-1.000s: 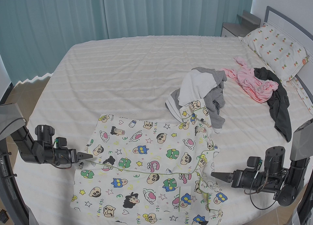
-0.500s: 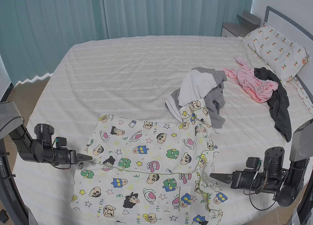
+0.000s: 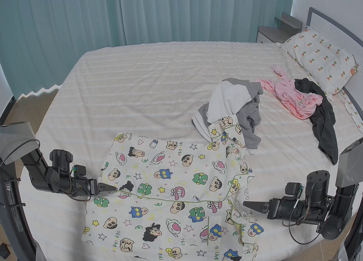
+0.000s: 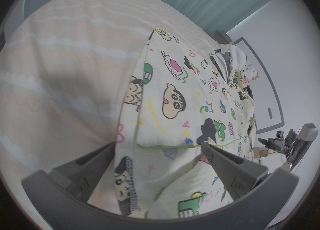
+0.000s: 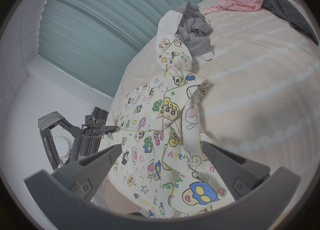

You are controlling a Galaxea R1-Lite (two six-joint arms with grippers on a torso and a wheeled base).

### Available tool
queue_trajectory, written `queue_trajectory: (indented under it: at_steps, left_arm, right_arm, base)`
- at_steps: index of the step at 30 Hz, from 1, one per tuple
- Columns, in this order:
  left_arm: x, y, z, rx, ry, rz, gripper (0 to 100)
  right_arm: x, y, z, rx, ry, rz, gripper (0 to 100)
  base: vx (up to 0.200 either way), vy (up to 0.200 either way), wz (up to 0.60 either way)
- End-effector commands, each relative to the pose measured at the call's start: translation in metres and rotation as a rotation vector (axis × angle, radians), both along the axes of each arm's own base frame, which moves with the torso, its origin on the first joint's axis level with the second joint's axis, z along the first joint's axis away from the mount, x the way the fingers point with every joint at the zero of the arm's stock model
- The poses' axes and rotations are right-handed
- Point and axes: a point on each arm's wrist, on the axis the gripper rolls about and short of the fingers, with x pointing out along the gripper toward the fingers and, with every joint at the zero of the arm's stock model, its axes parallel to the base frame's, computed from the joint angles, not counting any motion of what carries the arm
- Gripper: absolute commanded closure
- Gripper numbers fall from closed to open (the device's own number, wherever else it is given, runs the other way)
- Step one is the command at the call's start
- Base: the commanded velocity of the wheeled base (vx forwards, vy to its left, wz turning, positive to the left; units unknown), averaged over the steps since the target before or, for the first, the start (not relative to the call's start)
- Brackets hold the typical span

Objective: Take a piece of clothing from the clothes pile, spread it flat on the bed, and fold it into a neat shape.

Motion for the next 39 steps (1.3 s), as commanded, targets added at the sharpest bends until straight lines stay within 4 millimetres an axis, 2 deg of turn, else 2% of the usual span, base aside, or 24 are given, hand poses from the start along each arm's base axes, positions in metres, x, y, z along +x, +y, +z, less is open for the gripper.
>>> queue_trajectory:
  at_steps: [1,8,13,15,16,26,39]
  left_arm:
    - [-0.002,-0.002,0.003,-0.02,0.009,-0.001,100]
    - [-0.005,0.007,0.011,-0.008,-0.012,0.024,100]
    - [-0.006,0.022,0.02,-0.003,-0.043,0.07,100]
    - [-0.006,0.022,0.02,-0.003,-0.043,0.07,100]
    - [-0.008,0.029,0.022,-0.001,-0.047,0.093,100]
    - [-0.013,0.044,0.023,-0.002,-0.05,0.139,100]
    - [-0.026,0.084,0.023,0.019,-0.065,0.235,100]
  right_arm:
    - [-0.003,-0.001,-0.001,-0.002,0.006,0.001,0]
    - [-0.003,-0.002,-0.001,-0.002,0.006,-0.001,0]
    - [-0.003,-0.002,0.0,-0.002,0.003,-0.002,0]
    - [-0.003,-0.002,0.0,-0.002,0.003,-0.002,0]
    - [-0.003,-0.002,0.0,-0.001,0.002,-0.002,0]
    - [-0.003,-0.003,0.0,-0.002,0.001,-0.01,0]
    - [0.0,-0.003,-0.007,-0.041,0.014,-0.055,0]
  base:
    - [0.0,0.0,0.0]
    - [0.0,0.0,0.0]
    - [0.0,0.0,0.0]
    - [0.0,0.0,0.0]
    - [0.0,0.0,0.0]
    - [0.0,0.0,0.0]
    - [0.0,0.0,0.0]
